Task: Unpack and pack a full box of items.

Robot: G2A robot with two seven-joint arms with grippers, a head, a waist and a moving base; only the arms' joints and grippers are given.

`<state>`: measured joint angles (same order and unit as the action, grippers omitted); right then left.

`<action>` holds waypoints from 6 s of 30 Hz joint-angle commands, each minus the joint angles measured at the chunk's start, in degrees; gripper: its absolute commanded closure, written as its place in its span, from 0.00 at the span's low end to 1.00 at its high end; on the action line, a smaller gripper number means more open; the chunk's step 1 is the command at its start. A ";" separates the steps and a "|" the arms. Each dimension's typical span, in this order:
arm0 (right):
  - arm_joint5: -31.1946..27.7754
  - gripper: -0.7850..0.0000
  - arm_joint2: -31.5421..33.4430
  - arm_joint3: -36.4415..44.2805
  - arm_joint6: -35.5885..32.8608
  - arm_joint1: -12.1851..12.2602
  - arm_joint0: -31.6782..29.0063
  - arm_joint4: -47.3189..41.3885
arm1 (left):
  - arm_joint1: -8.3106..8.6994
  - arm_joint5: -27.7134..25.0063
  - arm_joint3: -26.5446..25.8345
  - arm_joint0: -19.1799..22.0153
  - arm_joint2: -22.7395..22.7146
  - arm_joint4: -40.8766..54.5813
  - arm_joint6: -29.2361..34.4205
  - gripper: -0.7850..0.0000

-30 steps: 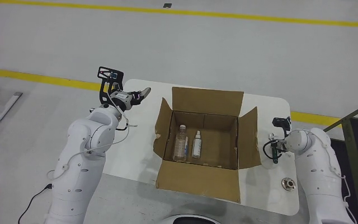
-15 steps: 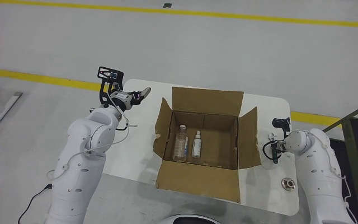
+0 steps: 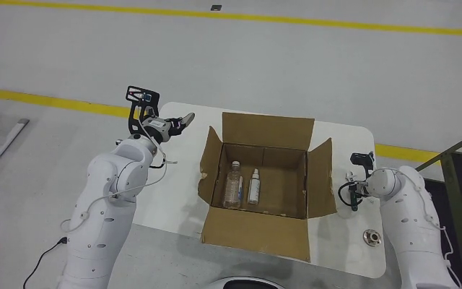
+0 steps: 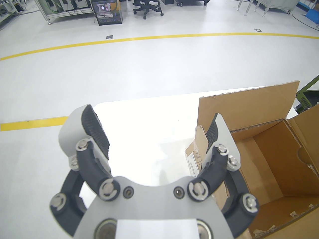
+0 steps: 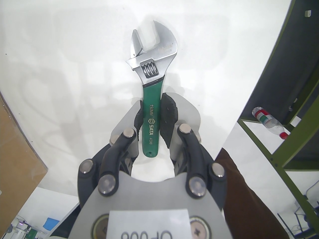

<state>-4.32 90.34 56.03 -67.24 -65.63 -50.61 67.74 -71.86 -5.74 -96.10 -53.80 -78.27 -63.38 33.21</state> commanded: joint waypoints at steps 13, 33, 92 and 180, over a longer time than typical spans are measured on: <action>-0.89 1.00 1.97 4.47 -1.16 1.05 -0.84 -3.29 | 0.00 0.00 0.00 0.00 0.00 0.00 0.00 0.00; 3.58 1.00 16.80 44.74 -10.46 3.79 -10.22 -17.17 | 0.00 0.00 0.00 0.00 0.00 0.00 0.00 0.00; 28.04 1.00 -18.33 55.73 -10.15 2.98 -4.70 -17.48 | 0.00 0.00 0.00 0.00 0.00 0.00 0.00 0.00; 33.72 0.76 -20.32 57.19 -7.64 -8.76 -5.48 -0.09 | 0.00 0.00 0.00 0.00 0.00 0.00 0.00 0.00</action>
<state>30.64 67.34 107.90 -73.59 -74.63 -55.13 67.35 -71.86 -5.74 -96.10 -53.80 -78.27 -63.38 33.21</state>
